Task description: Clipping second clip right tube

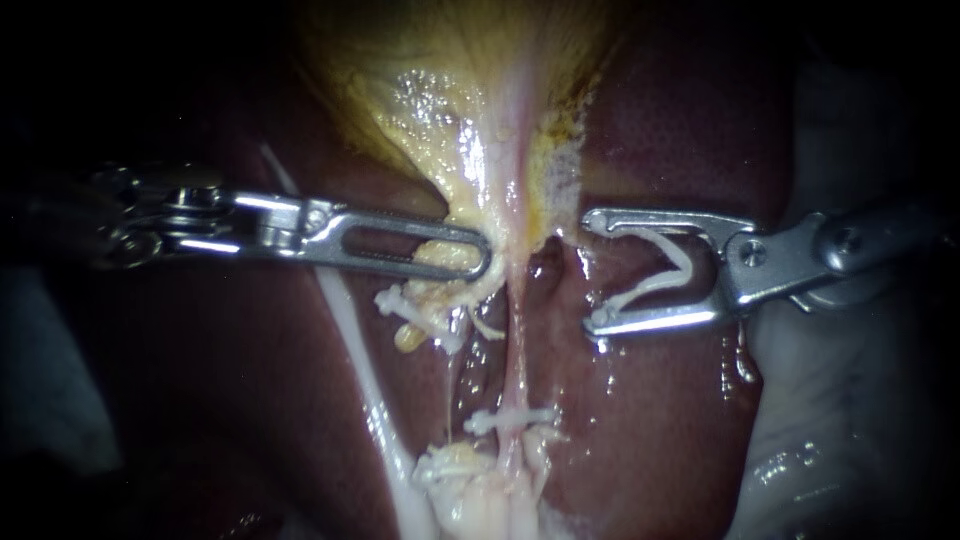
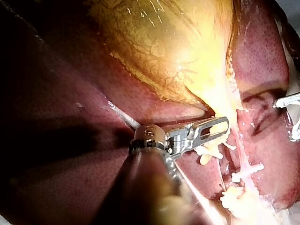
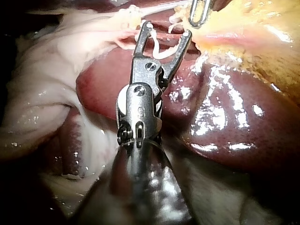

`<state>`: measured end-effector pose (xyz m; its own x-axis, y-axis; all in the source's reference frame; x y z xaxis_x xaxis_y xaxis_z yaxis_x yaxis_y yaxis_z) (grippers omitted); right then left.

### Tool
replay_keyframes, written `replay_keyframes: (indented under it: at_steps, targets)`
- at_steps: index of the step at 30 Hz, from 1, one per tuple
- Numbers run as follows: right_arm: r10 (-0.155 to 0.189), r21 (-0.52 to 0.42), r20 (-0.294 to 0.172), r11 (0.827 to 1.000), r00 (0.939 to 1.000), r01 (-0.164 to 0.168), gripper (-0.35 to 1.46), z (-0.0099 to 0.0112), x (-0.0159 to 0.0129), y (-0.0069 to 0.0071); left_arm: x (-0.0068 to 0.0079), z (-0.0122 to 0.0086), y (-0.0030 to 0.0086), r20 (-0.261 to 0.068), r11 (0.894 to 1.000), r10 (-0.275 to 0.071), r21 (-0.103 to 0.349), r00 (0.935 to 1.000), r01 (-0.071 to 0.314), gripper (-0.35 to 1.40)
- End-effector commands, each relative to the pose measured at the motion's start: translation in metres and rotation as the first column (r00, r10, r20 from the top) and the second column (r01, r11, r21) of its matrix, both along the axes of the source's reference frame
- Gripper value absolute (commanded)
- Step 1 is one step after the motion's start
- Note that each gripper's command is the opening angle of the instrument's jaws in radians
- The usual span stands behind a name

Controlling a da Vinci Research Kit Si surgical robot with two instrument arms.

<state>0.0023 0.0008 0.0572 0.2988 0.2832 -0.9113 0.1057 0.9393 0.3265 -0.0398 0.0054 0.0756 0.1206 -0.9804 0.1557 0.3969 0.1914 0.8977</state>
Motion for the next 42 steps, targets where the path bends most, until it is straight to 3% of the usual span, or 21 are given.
replay_keyframes:
  at_steps: [1,6,14,20,29,37,42]
  targets:
    - [0.0,-0.001,0.0,1.0,1.0,0.0,0.49,0.0,0.0,0.0,0.0002,-0.0001,0.0,0.001,1.0,0.001,0.001,1.0,-0.001,-0.35]
    - [-0.002,-0.001,0.002,1.0,1.0,0.002,0.49,0.0,0.0,0.0,0.0016,-0.0013,0.0005,0.008,1.0,0.009,0.008,0.9999,-0.009,-0.35]
    - [-0.034,-0.002,0.041,0.999,0.9986,0.034,0.49,0.0,0.0003,0.0,0.0043,-0.0053,0.0011,-0.003,1.0,-0.013,0.013,0.9999,0.013,-0.35]
    - [-0.043,0.003,0.045,0.999,0.998,0.043,0.48,0.0002,0.0009,-0.0004,0.0046,-0.0067,0.001,0.001,1.0,-0.02,0.017,0.9998,0.02,-0.35]
    - [-0.065,0.145,0.112,0.988,0.9916,0.049,0.47,0.0034,0.004,-0.0037,0.0046,-0.0067,0.001,0.001,1.0,-0.02,0.017,0.9998,0.02,-0.35]
    - [-0.061,0.294,0.154,0.956,0.9861,0.013,0.45,0.0078,0.0072,-0.0068,0.0046,-0.0068,0.001,0.001,1.0,-0.02,0.017,0.9998,0.02,-0.35]
    - [-0.071,0.335,0.158,0.942,0.9849,0.015,0.45,0.0094,0.0091,-0.0082,0.0046,-0.0068,0.001,0.001,1.0,-0.02,0.017,0.9998,0.02,-0.35]
